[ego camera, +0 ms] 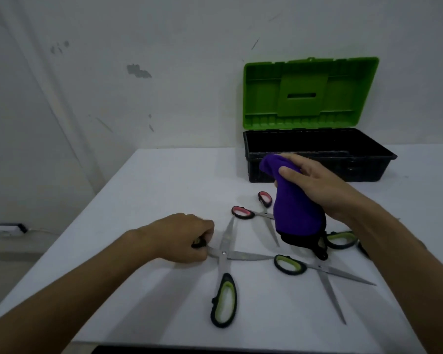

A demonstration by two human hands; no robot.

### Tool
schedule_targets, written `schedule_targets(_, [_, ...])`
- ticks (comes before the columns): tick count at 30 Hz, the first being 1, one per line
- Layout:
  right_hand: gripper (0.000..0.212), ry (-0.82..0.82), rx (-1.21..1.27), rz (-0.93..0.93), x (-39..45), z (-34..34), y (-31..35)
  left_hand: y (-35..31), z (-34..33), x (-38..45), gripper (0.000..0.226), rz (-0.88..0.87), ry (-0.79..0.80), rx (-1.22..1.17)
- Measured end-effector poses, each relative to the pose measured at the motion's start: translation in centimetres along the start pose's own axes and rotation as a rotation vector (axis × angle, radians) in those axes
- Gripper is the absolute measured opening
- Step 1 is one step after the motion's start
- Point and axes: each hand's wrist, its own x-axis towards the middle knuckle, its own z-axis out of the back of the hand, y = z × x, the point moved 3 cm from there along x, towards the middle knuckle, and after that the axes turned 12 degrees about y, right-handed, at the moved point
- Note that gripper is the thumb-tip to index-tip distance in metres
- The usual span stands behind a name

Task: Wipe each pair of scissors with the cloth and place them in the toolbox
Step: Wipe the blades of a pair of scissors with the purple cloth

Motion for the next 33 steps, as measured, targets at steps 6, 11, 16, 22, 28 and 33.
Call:
schedule_targets(6, [0.024, 0.035, -0.105, 0.038, -0.3, -1.2, 1.2, 1.5, 1.5, -2.2, 0.019, 0.119, -0.024, -0.171])
schedule_targets(11, [0.032, -0.011, -0.214, 0.077, -0.1, -2.1, 1.4, 2.4, 3.3, -2.8, 0.015, 0.140, -0.270, -0.610])
schedule_targets(16, [0.036, -0.173, -0.617, 0.373, -0.5, -2.2, 0.7, 0.2, 3.4, 0.2, 0.022, 0.056, -0.366, -0.946])
schedule_targets(22, [0.040, -0.227, -0.796, 0.382, -1.2, -1.7, -2.0, -3.5, 2.5, 5.1, 0.035, -0.100, -0.401, -1.135])
schedule_targets(28, [0.041, -0.163, -0.901, 0.336, -2.0, -1.4, -4.1, -5.6, 1.2, 8.0, 0.035, -0.145, -0.396, -1.215])
schedule_targets(33, [0.041, -0.120, -1.016, 0.331, -1.9, -1.7, -4.9, -5.4, 0.8, 7.8, 0.034, -0.144, -0.437, -1.084])
